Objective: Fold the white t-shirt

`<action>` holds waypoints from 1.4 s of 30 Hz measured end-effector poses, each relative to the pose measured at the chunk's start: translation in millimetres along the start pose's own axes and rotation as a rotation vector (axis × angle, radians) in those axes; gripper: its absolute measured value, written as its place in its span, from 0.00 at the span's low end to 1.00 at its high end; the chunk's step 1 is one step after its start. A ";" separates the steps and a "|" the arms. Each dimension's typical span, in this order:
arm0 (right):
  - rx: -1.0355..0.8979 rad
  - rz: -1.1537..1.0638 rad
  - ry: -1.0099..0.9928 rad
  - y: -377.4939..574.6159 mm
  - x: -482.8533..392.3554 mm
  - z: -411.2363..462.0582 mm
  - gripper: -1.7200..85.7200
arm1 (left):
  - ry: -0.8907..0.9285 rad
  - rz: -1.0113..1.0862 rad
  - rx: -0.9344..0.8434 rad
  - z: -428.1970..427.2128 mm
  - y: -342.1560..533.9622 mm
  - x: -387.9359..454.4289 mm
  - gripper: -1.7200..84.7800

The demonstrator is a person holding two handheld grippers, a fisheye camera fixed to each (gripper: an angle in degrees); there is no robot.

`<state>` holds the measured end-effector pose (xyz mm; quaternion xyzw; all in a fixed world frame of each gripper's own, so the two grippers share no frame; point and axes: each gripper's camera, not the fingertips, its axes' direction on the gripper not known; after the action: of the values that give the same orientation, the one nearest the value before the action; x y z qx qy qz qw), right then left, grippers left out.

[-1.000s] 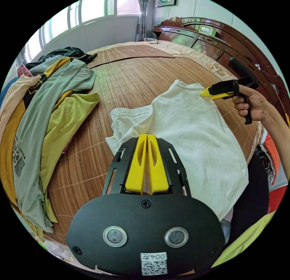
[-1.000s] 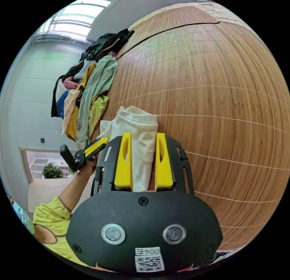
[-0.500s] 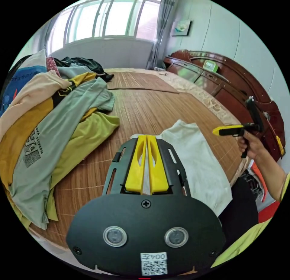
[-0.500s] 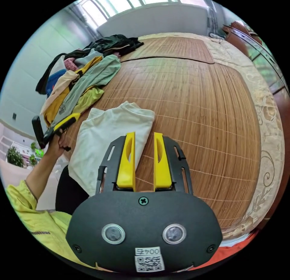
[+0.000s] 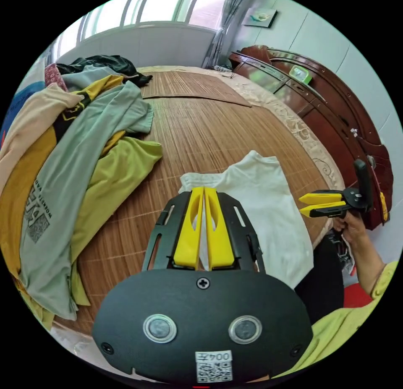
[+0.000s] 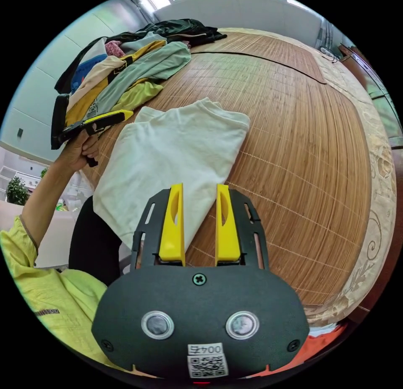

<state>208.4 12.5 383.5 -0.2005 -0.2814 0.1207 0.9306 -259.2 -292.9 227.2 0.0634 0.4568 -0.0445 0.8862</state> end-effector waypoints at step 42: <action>0.068 0.325 -0.416 205.5 62.1 -3.9 0.13 | -0.087 0.212 -0.264 -91.9 322.6 206.1 0.11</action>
<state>238.0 215.2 319.4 -0.1826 -0.4265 0.3165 0.8274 -169.7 35.6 29.5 -0.0078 0.4108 0.1070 0.9054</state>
